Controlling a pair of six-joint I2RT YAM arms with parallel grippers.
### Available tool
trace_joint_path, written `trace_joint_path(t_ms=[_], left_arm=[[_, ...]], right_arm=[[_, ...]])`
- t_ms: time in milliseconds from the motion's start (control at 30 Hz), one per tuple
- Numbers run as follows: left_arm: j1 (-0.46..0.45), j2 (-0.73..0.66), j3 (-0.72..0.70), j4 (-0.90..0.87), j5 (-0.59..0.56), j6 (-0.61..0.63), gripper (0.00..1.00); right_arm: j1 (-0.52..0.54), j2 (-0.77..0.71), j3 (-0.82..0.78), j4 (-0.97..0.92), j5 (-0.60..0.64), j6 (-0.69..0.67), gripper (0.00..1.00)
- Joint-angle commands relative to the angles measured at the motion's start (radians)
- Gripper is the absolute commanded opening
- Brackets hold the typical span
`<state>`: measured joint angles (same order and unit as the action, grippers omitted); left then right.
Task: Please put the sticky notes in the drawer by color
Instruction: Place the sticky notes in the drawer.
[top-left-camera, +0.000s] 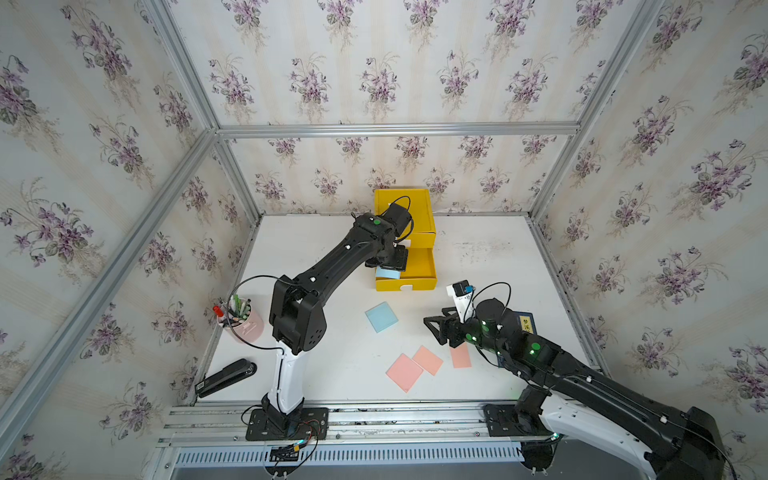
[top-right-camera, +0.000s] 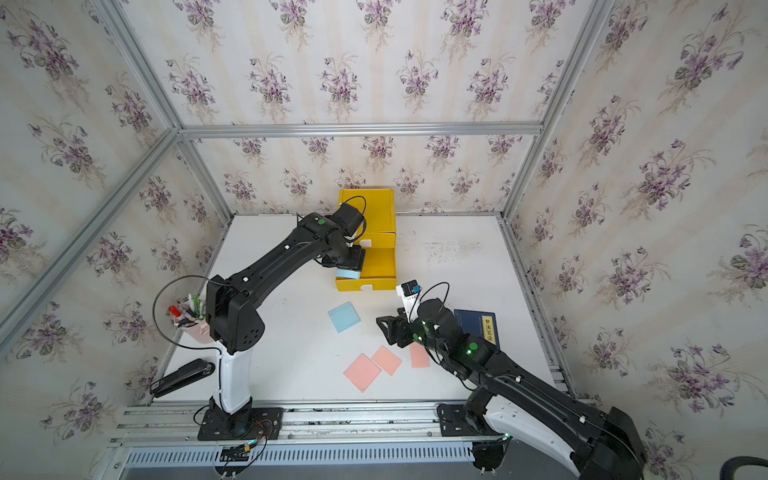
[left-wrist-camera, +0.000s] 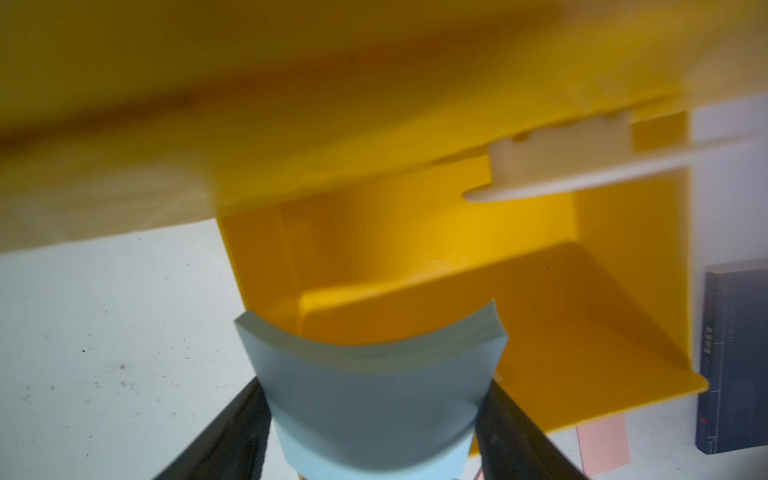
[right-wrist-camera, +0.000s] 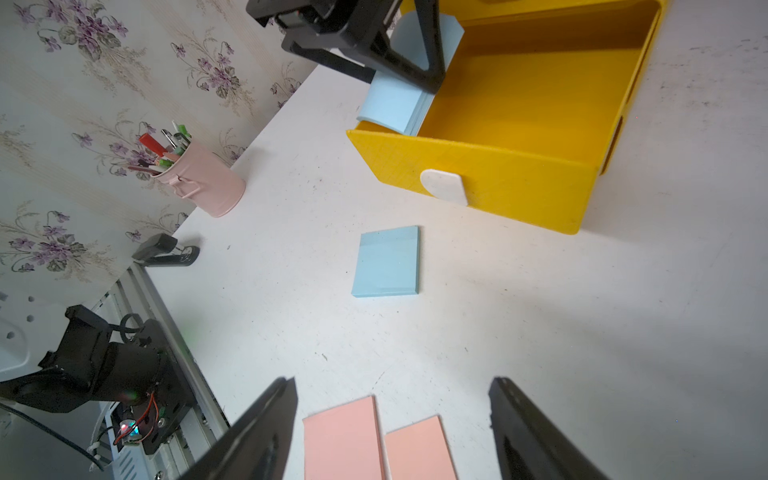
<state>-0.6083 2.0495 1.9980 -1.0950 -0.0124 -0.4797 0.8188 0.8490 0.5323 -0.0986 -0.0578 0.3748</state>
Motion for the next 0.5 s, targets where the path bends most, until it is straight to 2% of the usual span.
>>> trace_joint_path(t_ms=[0, 133, 333, 467], left_arm=[[0.002, -0.007, -0.014, 0.024, -0.027, -0.003, 0.78], [0.002, -0.015, -0.033, 0.061, -0.005, -0.002, 0.84], [0.001, -0.025, -0.033, 0.105, 0.026, -0.011, 0.86], [0.004, -0.124, -0.115, 0.199, 0.115, -0.014, 0.87]], right_arm=[[0.001, 0.009, 0.014, 0.005, -0.002, 0.005, 0.77], [0.0, 0.012, 0.018, 0.006, -0.001, 0.004, 0.77], [0.002, 0.046, 0.026, 0.02, -0.004, 0.002, 0.77], [0.015, 0.142, 0.037, 0.048, 0.0, -0.02, 0.77]])
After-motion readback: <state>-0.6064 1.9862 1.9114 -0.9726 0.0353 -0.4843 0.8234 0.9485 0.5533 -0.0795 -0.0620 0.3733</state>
